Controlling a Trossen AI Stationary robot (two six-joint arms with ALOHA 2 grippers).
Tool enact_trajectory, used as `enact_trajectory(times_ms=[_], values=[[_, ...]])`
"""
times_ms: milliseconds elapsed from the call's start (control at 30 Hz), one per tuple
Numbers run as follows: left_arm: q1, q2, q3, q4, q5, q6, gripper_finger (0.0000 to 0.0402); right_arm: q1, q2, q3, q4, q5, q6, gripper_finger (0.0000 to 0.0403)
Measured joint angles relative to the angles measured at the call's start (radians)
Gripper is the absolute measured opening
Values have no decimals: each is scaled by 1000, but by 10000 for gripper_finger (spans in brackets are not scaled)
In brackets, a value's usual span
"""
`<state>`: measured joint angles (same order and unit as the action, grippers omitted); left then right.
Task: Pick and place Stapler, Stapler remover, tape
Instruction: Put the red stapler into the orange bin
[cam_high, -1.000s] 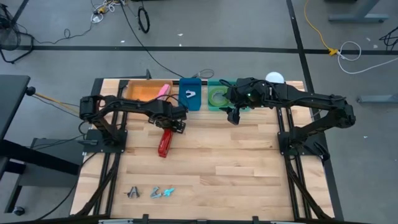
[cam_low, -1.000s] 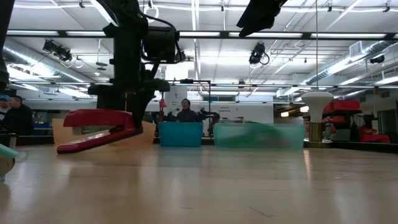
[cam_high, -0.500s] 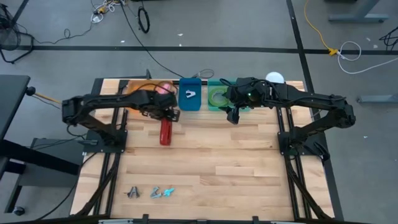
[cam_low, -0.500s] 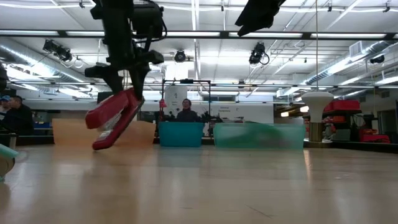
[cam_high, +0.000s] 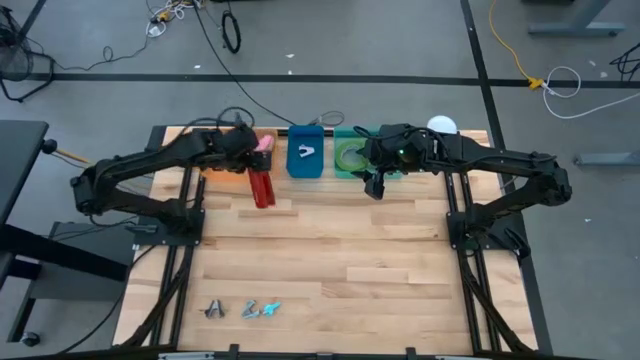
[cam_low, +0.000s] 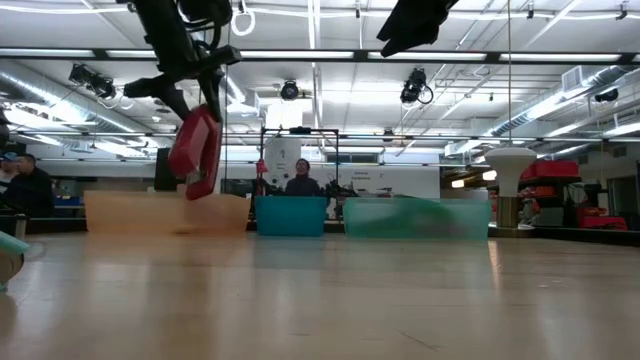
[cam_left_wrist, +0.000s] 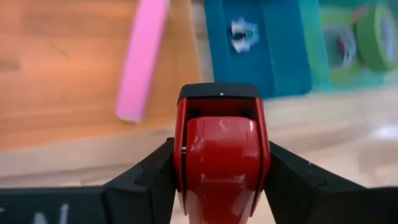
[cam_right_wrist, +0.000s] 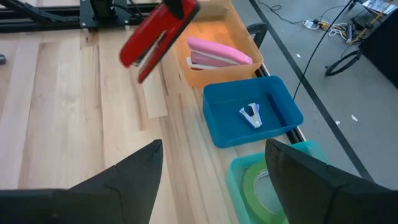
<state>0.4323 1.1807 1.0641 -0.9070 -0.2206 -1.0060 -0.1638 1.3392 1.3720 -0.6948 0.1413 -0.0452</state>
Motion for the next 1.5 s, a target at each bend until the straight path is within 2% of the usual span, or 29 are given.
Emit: enact_trajectory(times_ms=[333, 700, 1000, 1133, 1500], values=[[129, -75, 0, -46, 1, 119, 197, 0, 0, 0, 3, 0, -5, 282], [294, -83, 0, -147, 2, 285, 197, 0, 0, 0, 5, 0, -9, 282], [442, -82, 123, -167, -19, 452, 197, 0, 0, 0, 7, 0, -16, 282], [504, -81, 138, -167, -21, 522, 197, 0, 0, 0, 7, 1, -16, 282], [510, 33, 138, -148, -29, 588, 197, 0, 0, 0, 22, 1, -16, 282]])
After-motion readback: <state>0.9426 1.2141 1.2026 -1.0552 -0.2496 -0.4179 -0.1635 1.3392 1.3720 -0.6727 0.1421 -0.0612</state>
